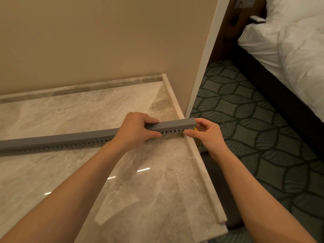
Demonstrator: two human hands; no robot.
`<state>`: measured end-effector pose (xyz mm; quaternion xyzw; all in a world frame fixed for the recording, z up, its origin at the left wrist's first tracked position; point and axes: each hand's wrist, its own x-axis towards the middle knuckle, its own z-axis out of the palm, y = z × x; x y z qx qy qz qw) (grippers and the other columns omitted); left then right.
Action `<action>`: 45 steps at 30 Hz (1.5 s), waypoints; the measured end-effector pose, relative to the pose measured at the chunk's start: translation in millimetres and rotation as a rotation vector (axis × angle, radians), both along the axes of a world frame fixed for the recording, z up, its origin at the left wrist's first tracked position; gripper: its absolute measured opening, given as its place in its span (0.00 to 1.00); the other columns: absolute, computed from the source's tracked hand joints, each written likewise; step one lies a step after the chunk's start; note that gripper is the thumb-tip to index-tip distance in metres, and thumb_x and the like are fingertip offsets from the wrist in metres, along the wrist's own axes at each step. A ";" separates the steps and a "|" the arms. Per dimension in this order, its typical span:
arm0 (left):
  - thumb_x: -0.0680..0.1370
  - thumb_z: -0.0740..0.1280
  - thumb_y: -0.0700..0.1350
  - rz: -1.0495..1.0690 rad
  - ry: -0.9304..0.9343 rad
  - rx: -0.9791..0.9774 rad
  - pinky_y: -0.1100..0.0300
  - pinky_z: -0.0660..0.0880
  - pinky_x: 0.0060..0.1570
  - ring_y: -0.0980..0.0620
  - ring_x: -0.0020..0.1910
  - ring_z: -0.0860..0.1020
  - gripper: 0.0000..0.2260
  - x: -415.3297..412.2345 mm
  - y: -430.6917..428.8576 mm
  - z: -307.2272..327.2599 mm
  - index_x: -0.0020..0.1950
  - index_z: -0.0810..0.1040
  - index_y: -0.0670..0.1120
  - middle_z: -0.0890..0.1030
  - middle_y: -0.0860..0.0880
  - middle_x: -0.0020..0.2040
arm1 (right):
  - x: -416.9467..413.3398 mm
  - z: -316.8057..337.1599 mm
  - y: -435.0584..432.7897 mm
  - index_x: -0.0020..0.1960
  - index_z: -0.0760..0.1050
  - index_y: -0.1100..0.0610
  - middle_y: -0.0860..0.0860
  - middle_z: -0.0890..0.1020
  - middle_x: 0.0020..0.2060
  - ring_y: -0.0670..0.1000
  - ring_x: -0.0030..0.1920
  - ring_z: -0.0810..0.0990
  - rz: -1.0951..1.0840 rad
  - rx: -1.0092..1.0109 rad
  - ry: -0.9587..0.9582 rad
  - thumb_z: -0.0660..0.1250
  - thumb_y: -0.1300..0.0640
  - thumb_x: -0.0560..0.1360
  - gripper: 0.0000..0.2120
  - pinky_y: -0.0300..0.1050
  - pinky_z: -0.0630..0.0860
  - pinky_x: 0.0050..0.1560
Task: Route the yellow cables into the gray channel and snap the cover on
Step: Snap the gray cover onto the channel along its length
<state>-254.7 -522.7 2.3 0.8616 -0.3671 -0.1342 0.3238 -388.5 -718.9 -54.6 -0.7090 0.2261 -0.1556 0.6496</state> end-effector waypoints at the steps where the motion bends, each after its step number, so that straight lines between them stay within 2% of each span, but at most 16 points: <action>1: 0.65 0.77 0.47 0.004 0.005 0.011 0.77 0.67 0.36 0.63 0.40 0.74 0.19 0.2 -0.6 1.1 0.55 0.82 0.48 0.78 0.59 0.40 | -0.1 0.0 -0.1 0.51 0.80 0.52 0.48 0.84 0.47 0.47 0.50 0.82 0.000 0.001 0.003 0.77 0.60 0.63 0.17 0.37 0.78 0.50; 6: 0.66 0.77 0.48 -0.006 -0.020 0.051 0.74 0.65 0.32 0.64 0.36 0.73 0.18 0.2 -2.4 3.2 0.55 0.82 0.50 0.74 0.62 0.35 | -0.7 10.1 -6.1 0.54 0.78 0.55 0.50 0.83 0.47 0.50 0.49 0.81 0.097 0.066 0.083 0.74 0.60 0.67 0.16 0.40 0.77 0.51; 8: 0.66 0.77 0.48 -0.003 -0.026 0.045 0.73 0.64 0.34 0.63 0.36 0.73 0.18 -0.4 -2.4 2.1 0.55 0.82 0.50 0.74 0.62 0.35 | -1.7 16.1 -9.1 0.55 0.77 0.58 0.54 0.81 0.47 0.53 0.47 0.79 0.126 0.237 0.101 0.68 0.52 0.71 0.16 0.43 0.76 0.49; 10: 0.66 0.77 0.47 -0.001 -0.031 0.038 0.73 0.65 0.35 0.63 0.37 0.73 0.18 -0.6 -2.1 1.1 0.55 0.82 0.49 0.75 0.61 0.36 | 0.4 21.2 -11.0 0.56 0.76 0.61 0.55 0.80 0.44 0.52 0.44 0.78 0.103 0.381 0.139 0.63 0.41 0.69 0.26 0.43 0.75 0.45; 12: 0.66 0.77 0.47 0.001 -0.039 0.035 0.72 0.65 0.36 0.63 0.37 0.73 0.19 -0.3 -1.9 0.5 0.56 0.81 0.48 0.75 0.59 0.37 | 5.7 25.2 -12.4 0.56 0.75 0.63 0.56 0.80 0.42 0.51 0.40 0.78 0.125 0.342 0.228 0.61 0.37 0.69 0.31 0.43 0.74 0.43; 15: 0.66 0.77 0.48 0.001 -0.047 0.035 0.71 0.65 0.37 0.64 0.37 0.72 0.19 0.0 -2.4 -0.8 0.56 0.81 0.48 0.75 0.60 0.38 | 12.5 27.3 -11.7 0.52 0.77 0.63 0.52 0.77 0.35 0.48 0.34 0.74 0.212 0.216 0.322 0.61 0.39 0.73 0.26 0.41 0.72 0.40; 18: 0.67 0.77 0.48 0.005 -0.047 0.036 0.68 0.66 0.39 0.62 0.38 0.73 0.19 -0.6 -2.5 -1.0 0.56 0.81 0.49 0.76 0.58 0.39 | 13.8 26.5 -8.6 0.40 0.78 0.55 0.47 0.73 0.27 0.45 0.29 0.70 0.293 0.199 0.334 0.63 0.41 0.73 0.17 0.37 0.70 0.35; 22: 0.67 0.76 0.49 -0.002 -0.061 0.043 0.71 0.64 0.35 0.63 0.36 0.72 0.19 -0.3 -1.9 0.0 0.56 0.81 0.48 0.74 0.61 0.37 | 13.7 24.1 -7.2 0.26 0.75 0.52 0.47 0.70 0.21 0.45 0.24 0.66 0.304 0.146 0.338 0.66 0.41 0.71 0.20 0.39 0.66 0.35; 27: 0.67 0.76 0.49 -0.003 -0.079 0.042 0.68 0.66 0.38 0.60 0.38 0.73 0.19 -1.8 -1.2 -1.0 0.57 0.81 0.48 0.75 0.58 0.38 | 14.2 23.8 -8.1 0.35 0.79 0.53 0.45 0.69 0.22 0.43 0.25 0.62 0.294 0.234 0.293 0.70 0.41 0.63 0.15 0.39 0.61 0.34; 32: 0.67 0.76 0.48 0.014 -0.082 0.005 0.64 0.67 0.42 0.56 0.42 0.75 0.19 -3.9 -0.3 -3.9 0.56 0.81 0.48 0.77 0.57 0.39 | 12.7 20.2 -5.9 0.28 0.79 0.51 0.43 0.68 0.22 0.42 0.25 0.62 0.252 0.249 0.262 0.69 0.44 0.66 0.13 0.40 0.60 0.34; 35: 0.68 0.75 0.48 0.005 -0.090 -0.021 0.63 0.69 0.43 0.54 0.44 0.76 0.16 -7.1 2.4 -7.1 0.55 0.82 0.49 0.79 0.55 0.40 | 11.8 18.2 -4.4 0.34 0.77 0.53 0.43 0.68 0.22 0.42 0.24 0.64 0.229 0.271 0.238 0.71 0.43 0.63 0.13 0.40 0.61 0.34; 38: 0.68 0.75 0.46 0.059 -0.328 -0.134 0.60 0.68 0.52 0.49 0.51 0.73 0.18 -21.6 8.4 -14.3 0.56 0.81 0.46 0.81 0.49 0.48 | 9.1 17.3 -2.4 0.37 0.78 0.54 0.43 0.69 0.21 0.41 0.23 0.66 0.220 0.286 0.215 0.70 0.43 0.62 0.14 0.40 0.62 0.35; 40: 0.68 0.75 0.44 0.217 -0.404 -0.307 0.62 0.67 0.55 0.49 0.53 0.71 0.17 -44.0 11.1 -20.1 0.56 0.80 0.44 0.79 0.49 0.50 | 7.9 17.4 -0.8 0.33 0.79 0.51 0.43 0.70 0.21 0.41 0.23 0.67 0.222 0.303 0.189 0.69 0.44 0.63 0.10 0.40 0.63 0.36; 42: 0.70 0.73 0.44 0.336 -0.252 -0.440 0.68 0.69 0.48 0.55 0.46 0.73 0.08 -73.2 9.7 -22.8 0.48 0.81 0.47 0.78 0.52 0.45 | 7.2 17.3 1.5 0.28 0.79 0.50 0.43 0.69 0.20 0.40 0.23 0.67 0.208 0.309 0.175 0.68 0.45 0.64 0.11 0.40 0.64 0.36; 43: 0.72 0.71 0.45 0.365 -0.062 -0.467 0.70 0.70 0.42 0.58 0.41 0.74 0.02 -85.2 7.0 -22.8 0.44 0.81 0.49 0.78 0.53 0.41 | 7.0 16.5 2.5 0.27 0.78 0.50 0.43 0.69 0.20 0.40 0.23 0.67 0.195 0.313 0.173 0.68 0.45 0.65 0.12 0.40 0.64 0.35; 45: 0.75 0.68 0.50 0.435 0.518 -0.470 0.69 0.72 0.30 0.58 0.31 0.76 0.07 -99.8 -3.3 -21.1 0.41 0.81 0.48 0.80 0.52 0.36 | 6.5 16.4 5.1 0.26 0.78 0.50 0.43 0.68 0.20 0.41 0.23 0.66 0.176 0.322 0.172 0.67 0.46 0.67 0.13 0.39 0.65 0.34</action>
